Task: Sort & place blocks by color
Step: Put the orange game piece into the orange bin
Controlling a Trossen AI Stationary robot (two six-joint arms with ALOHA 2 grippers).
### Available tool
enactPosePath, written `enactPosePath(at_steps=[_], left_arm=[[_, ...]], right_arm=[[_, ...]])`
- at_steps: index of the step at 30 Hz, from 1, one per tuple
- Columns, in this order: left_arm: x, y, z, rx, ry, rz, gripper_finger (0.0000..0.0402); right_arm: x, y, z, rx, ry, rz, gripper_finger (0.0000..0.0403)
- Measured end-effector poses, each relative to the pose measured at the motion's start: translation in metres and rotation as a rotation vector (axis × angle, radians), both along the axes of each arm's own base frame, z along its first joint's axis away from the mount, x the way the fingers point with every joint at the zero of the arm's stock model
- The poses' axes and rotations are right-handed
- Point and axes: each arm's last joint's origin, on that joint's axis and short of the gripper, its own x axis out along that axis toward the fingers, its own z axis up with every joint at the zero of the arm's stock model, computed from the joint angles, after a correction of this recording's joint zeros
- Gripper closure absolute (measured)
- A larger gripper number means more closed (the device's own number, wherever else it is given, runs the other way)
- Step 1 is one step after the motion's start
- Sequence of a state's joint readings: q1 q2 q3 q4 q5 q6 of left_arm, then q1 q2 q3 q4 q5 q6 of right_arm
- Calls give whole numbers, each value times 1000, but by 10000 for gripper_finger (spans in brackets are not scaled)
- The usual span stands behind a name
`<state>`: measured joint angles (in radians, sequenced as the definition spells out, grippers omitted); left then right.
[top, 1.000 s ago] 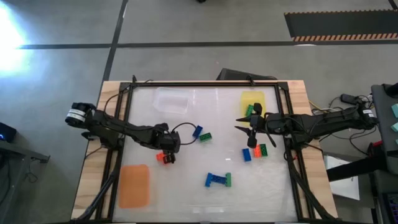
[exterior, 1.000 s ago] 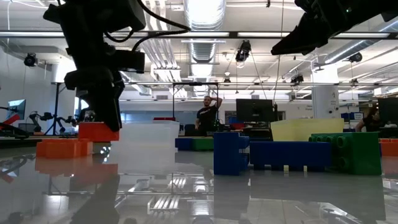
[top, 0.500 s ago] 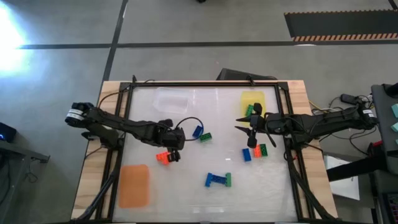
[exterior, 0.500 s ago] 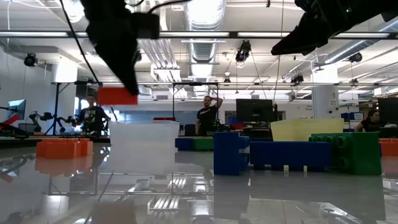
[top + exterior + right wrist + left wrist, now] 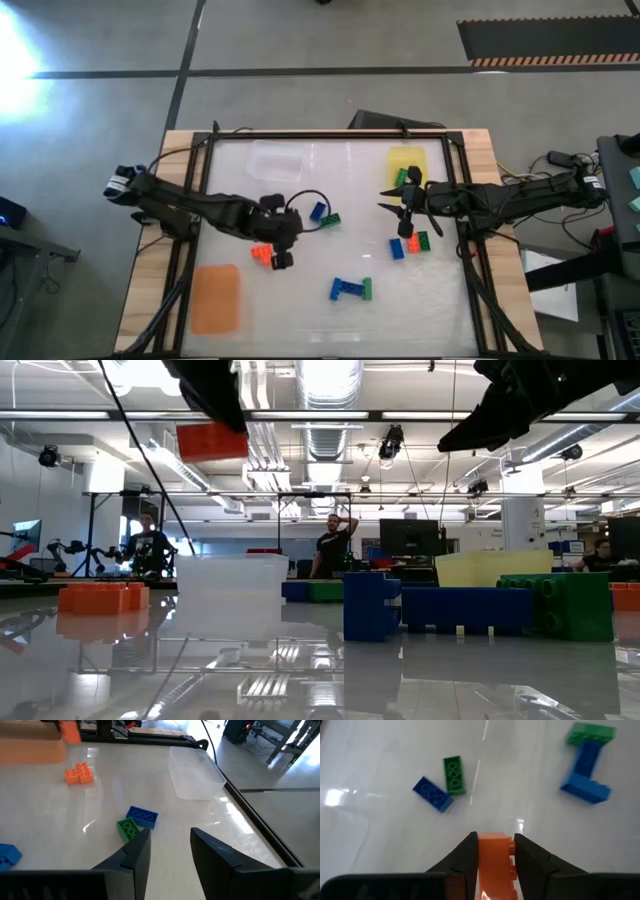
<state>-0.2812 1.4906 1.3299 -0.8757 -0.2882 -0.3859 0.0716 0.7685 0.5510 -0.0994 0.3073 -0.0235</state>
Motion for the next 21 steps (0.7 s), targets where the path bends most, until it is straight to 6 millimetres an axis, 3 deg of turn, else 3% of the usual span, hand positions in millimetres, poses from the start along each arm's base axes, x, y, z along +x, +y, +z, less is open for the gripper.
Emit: enactPosePath(at_steps=[11,15,21], left_arm=[[-12,-28,0,-186,53,9,317],[-21,-35,-3,-311,145,106,317],[-41,-42,-10,-531,394,428,317]], right_arm=[[0,0,0,-1,0,0,273],[0,0,0,-1,0,1,273],[0,0,0,-2,0,1,273]])
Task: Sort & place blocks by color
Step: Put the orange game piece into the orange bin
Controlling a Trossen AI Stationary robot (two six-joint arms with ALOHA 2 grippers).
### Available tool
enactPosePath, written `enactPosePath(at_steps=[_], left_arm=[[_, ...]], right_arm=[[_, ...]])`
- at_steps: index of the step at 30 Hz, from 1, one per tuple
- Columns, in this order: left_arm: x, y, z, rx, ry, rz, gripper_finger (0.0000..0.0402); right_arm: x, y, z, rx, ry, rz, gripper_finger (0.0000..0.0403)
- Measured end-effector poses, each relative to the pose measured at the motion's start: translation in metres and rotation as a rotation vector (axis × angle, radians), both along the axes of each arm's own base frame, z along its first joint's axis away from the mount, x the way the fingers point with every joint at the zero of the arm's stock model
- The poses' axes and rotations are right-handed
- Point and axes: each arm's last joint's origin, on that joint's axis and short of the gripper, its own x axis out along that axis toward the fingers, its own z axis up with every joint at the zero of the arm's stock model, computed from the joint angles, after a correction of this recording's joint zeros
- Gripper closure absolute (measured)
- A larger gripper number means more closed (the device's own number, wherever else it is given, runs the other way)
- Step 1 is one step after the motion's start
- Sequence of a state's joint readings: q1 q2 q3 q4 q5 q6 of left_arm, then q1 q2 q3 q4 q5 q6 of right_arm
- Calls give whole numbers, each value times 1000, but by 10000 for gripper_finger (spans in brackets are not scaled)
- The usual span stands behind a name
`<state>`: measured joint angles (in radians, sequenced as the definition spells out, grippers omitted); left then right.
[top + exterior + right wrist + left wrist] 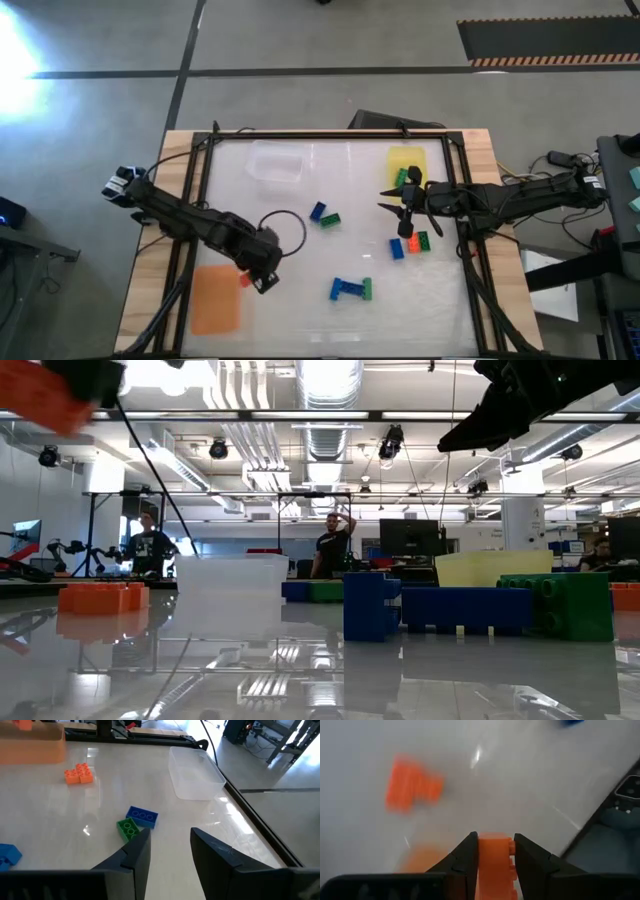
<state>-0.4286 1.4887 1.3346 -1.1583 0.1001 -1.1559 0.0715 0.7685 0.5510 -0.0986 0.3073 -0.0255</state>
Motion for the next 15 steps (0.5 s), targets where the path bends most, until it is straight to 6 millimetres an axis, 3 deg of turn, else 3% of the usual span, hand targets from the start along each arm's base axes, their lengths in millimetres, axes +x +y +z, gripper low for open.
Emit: enactPosePath(at_steps=[7,15], left_arm=[[-33,-23,-3,-90,338,193,317],[-52,-47,-10,-90,441,280,314]], right_arm=[[0,0,0,5,-1,-2,273],[0,0,0,6,-1,-2,273]])
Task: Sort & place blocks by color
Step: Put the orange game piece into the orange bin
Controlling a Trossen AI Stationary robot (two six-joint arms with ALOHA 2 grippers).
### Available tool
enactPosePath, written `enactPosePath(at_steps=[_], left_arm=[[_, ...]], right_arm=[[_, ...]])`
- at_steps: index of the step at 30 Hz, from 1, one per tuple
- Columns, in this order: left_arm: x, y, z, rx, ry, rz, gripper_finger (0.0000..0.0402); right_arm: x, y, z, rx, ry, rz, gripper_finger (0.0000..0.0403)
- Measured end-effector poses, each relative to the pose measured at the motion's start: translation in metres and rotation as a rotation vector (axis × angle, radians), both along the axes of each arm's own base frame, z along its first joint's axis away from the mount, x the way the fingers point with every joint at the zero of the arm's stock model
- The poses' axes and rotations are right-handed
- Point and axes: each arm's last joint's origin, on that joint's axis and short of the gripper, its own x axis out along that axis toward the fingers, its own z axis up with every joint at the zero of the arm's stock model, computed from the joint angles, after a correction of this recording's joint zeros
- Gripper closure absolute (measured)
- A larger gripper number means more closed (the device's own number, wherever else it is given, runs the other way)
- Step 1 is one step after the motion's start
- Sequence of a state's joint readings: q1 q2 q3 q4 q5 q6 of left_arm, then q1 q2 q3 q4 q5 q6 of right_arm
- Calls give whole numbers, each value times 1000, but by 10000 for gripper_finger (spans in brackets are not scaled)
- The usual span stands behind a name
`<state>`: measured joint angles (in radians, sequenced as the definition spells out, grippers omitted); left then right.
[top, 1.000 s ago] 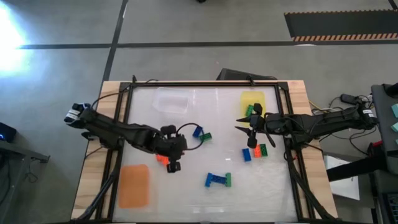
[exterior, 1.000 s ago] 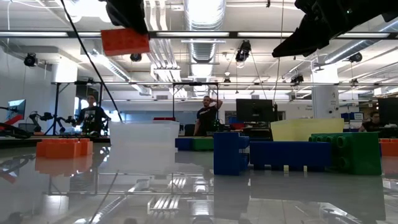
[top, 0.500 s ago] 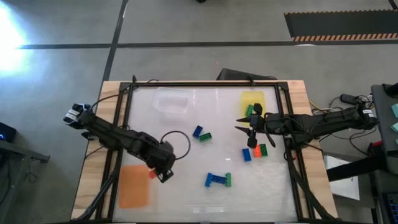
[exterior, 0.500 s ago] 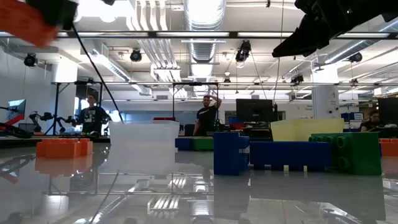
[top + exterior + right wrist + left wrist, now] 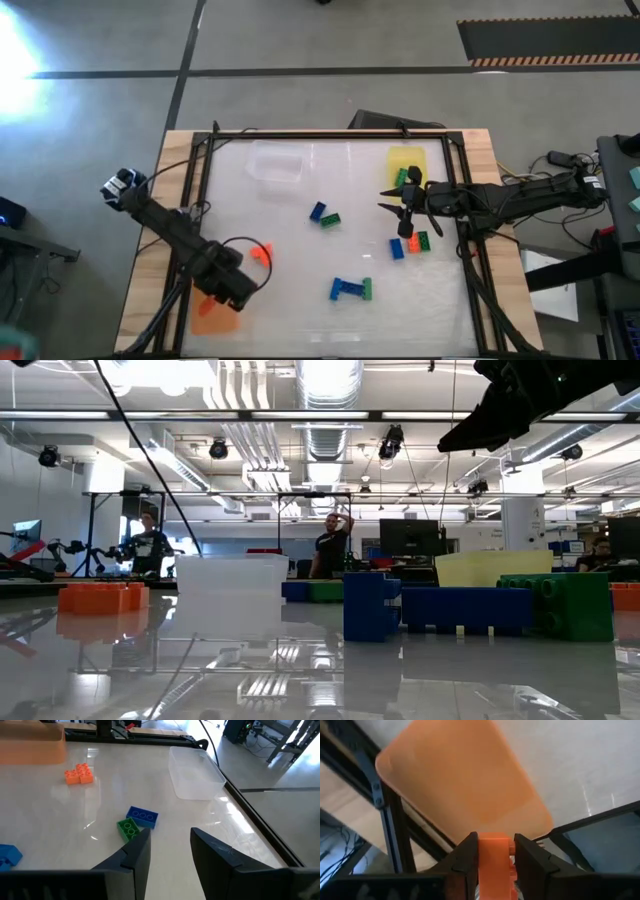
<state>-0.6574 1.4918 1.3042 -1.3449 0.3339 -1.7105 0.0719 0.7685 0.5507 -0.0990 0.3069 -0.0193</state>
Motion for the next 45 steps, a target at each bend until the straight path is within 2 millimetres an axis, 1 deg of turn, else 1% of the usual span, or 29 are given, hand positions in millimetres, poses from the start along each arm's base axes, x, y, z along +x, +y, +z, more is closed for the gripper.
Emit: enactPosePath(at_steps=[7,14,27,33,45], left_arm=[[-6,-6,-2,12,27,29,309],[-6,-6,-19,10,23,24,307],[-5,-7,-37,16,27,22,306],[-8,-4,-47,45,55,22,305],[-22,8,-79,124,143,20,305]], right_arm=[[0,0,0,0,0,0,273],[0,0,0,0,0,0,273],[0,0,0,0,0,0,273],[0,0,-1,0,2,0,273],[0,0,-1,-1,4,0,273]])
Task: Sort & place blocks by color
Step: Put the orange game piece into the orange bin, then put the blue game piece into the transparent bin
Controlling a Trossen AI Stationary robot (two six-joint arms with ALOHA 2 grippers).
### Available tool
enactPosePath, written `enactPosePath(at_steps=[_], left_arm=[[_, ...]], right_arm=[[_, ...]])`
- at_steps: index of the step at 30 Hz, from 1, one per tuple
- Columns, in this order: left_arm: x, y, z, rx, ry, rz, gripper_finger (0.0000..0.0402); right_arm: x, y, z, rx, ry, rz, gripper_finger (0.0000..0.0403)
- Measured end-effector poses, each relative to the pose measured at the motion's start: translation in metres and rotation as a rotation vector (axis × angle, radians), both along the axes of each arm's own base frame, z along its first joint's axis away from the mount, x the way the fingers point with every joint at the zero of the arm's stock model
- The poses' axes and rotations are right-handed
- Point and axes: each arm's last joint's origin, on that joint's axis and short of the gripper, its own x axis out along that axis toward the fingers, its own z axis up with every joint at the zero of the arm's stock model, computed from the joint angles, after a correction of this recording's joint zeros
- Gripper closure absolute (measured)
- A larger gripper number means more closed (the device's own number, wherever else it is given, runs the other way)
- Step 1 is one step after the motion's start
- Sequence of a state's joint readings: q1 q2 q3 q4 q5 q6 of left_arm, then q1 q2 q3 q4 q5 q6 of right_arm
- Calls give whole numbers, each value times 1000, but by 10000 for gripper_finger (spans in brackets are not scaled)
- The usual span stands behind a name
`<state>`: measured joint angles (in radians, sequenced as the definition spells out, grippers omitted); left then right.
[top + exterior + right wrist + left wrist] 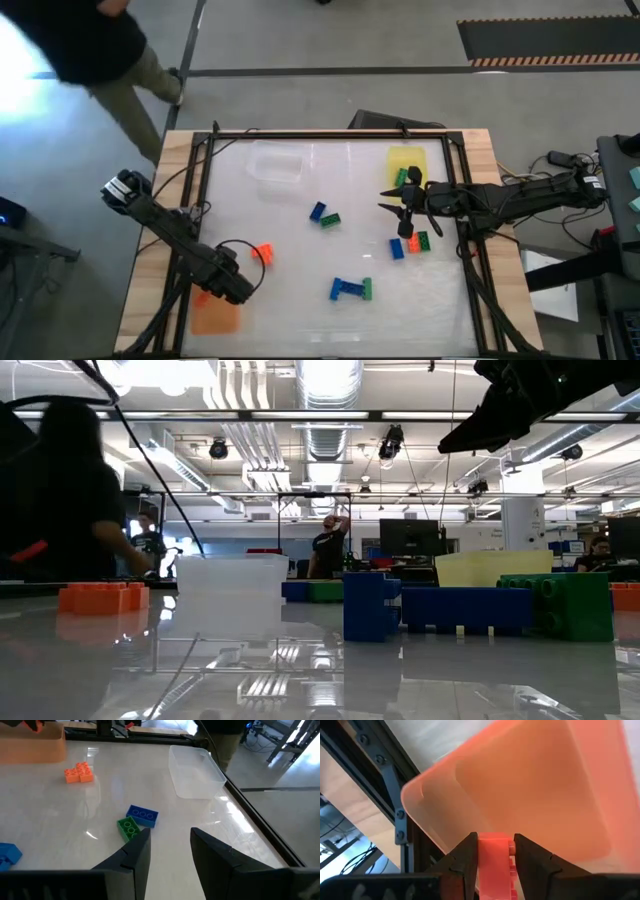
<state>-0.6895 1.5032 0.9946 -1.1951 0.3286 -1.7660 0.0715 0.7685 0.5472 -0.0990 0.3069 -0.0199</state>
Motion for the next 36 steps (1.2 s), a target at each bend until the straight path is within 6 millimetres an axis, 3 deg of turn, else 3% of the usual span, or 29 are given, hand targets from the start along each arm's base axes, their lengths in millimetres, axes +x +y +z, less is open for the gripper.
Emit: enactPosePath(at_steps=[17,28,36], left_arm=[[-3,3,-11,16,-8,-24,301],[-3,4,-11,18,-8,-32,216],[10,-2,12,-62,-100,-69,203]], right_arm=[[0,0,0,0,0,0,273],[0,0,0,0,1,0,273],[0,0,-1,1,3,0,273]])
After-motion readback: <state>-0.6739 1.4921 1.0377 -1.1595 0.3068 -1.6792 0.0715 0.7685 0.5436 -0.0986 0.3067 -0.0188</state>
